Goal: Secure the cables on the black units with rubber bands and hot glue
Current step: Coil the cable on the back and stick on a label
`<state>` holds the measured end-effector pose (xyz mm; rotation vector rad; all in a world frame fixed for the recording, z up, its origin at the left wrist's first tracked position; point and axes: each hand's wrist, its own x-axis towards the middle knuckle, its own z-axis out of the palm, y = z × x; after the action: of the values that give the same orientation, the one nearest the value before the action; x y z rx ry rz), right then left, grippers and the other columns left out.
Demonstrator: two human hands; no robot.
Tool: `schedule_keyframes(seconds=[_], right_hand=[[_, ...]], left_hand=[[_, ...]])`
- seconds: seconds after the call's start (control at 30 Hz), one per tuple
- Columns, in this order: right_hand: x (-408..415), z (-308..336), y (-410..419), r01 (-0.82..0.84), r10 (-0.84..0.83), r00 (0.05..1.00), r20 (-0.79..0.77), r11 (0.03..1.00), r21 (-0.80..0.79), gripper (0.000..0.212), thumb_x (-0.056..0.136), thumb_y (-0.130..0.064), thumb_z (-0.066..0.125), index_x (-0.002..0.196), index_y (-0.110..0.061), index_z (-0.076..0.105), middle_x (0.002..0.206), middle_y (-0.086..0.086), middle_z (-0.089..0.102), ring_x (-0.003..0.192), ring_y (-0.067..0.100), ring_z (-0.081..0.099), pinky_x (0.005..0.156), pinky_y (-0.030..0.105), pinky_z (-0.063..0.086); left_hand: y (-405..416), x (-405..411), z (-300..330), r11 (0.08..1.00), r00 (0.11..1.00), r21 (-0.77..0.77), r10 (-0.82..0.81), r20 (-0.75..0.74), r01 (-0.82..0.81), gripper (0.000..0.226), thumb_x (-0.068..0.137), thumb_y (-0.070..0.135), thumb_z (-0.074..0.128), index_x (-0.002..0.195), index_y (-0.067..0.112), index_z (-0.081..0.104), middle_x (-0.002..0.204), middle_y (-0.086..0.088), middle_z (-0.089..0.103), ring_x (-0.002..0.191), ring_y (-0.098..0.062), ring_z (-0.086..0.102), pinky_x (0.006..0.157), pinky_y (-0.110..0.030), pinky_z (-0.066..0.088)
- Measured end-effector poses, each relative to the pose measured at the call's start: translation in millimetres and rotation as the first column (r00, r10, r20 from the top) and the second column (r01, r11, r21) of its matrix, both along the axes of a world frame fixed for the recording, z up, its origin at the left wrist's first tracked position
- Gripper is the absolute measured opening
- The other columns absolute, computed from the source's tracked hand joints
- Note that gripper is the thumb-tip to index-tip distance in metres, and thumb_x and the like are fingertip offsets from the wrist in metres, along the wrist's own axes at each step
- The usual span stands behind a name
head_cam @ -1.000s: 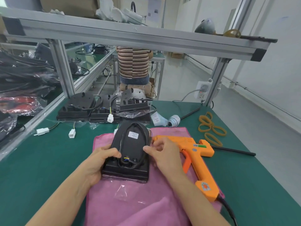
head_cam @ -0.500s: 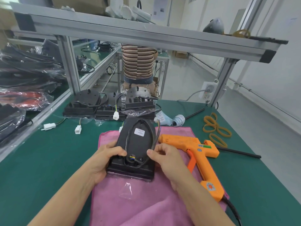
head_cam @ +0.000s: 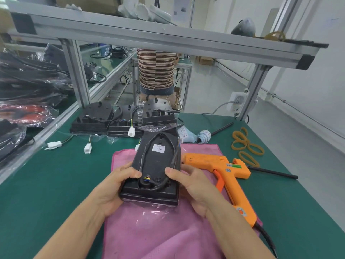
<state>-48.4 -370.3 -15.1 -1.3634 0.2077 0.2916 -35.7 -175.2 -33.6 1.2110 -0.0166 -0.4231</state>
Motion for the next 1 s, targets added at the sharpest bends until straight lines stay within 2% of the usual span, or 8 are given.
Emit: schedule_keyframes(seconds=[0.07,0.17,0.3,0.53,0.67,0.8,0.9,1.0], right_hand=[[1.1,0.4,-1.3,-0.020,0.019,1.000,0.020,0.999,0.045,0.032,0.081,-0.009,0.072,0.112,-0.001,0.067,0.106,0.016,0.072,0.098,0.029,0.068,0.093,0.039,0.054],[2.5,-0.7,-2.9,0.003,-0.006,0.999,0.051,0.999,0.046,0.028,0.082,-0.009,0.071,0.108,0.001,0.068,0.102,0.017,0.073,0.095,0.030,0.069,0.090,0.039,0.055],[1.5,-4.2,-2.7,0.025,-0.027,0.999,0.045,0.999,0.031,0.030,0.083,-0.011,0.070,0.111,0.001,0.067,0.103,0.018,0.072,0.098,0.034,0.068,0.092,0.043,0.054],[-2.5,-7.0,-1.6,-0.037,0.035,0.998,0.043,0.997,0.064,0.028,0.090,-0.003,0.060,0.117,0.000,0.063,0.111,0.022,0.069,0.100,0.035,0.066,0.087,0.044,0.055],[-4.5,-12.7,2.5,0.015,-0.016,0.999,0.046,1.000,0.024,0.024,0.088,0.003,0.056,0.111,0.001,0.065,0.108,0.022,0.070,0.091,0.030,0.067,0.085,0.041,0.055],[-6.7,-13.3,-3.7,-0.018,0.014,0.996,0.092,0.998,0.052,0.029,0.087,0.005,0.058,0.115,0.000,0.063,0.109,0.020,0.070,0.099,0.033,0.066,0.090,0.042,0.054],[-9.7,-10.6,-7.0,-0.079,0.069,0.992,0.106,0.993,0.093,0.034,0.086,0.005,0.058,0.120,0.000,0.061,0.114,0.020,0.068,0.107,0.036,0.064,0.095,0.045,0.052],[-16.0,-13.3,-2.8,-0.139,0.125,0.986,0.112,0.982,0.130,0.040,0.084,0.008,0.061,0.123,0.001,0.058,0.118,0.023,0.066,0.114,0.042,0.059,0.101,0.053,0.046]], left_hand=[[-1.7,-3.6,0.8,1.000,1.000,0.013,-0.006,0.014,0.006,0.046,0.067,0.008,0.065,0.112,-0.001,0.065,0.101,-0.021,0.072,0.079,-0.027,0.071,0.062,-0.030,0.058],[-4.0,-10.7,8.5,0.990,0.986,0.106,-0.108,0.131,0.095,0.068,0.066,0.028,0.075,0.130,0.013,0.056,0.121,-0.012,0.068,0.109,-0.027,0.066,0.083,-0.031,0.056],[-12.0,-19.0,17.6,0.959,0.962,0.280,-0.116,0.249,0.044,0.082,0.058,0.011,0.084,0.129,0.035,0.050,0.113,0.003,0.072,0.100,-0.012,0.069,0.073,-0.017,0.054],[-24.4,-26.7,17.1,0.964,0.942,0.243,0.019,0.334,-0.106,0.088,0.047,-0.007,0.080,0.126,0.020,0.050,0.103,-0.008,0.073,0.092,-0.025,0.071,0.070,-0.024,0.057],[-32.1,-30.3,9.8,0.961,0.926,0.233,0.050,0.375,-0.147,0.092,0.044,-0.009,0.080,0.125,0.025,0.050,0.106,-0.005,0.072,0.094,-0.021,0.070,0.071,-0.024,0.056],[-16.3,-27.0,3.3,0.981,0.947,0.195,-0.045,0.319,-0.019,0.102,0.050,-0.002,0.086,0.136,0.031,0.042,0.119,-0.001,0.068,0.107,-0.022,0.067,0.081,-0.028,0.055],[-4.0,-12.9,8.0,0.998,0.988,0.069,-0.001,0.153,-0.009,0.088,0.061,0.031,0.085,0.139,0.030,0.046,0.129,-0.003,0.064,0.118,-0.027,0.061,0.099,-0.045,0.047],[-5.7,2.4,17.8,0.996,0.996,0.010,0.089,-0.017,-0.089,0.063,0.066,0.037,0.080,0.120,0.010,0.064,0.110,-0.019,0.071,0.093,-0.032,0.071,0.073,-0.037,0.059]])
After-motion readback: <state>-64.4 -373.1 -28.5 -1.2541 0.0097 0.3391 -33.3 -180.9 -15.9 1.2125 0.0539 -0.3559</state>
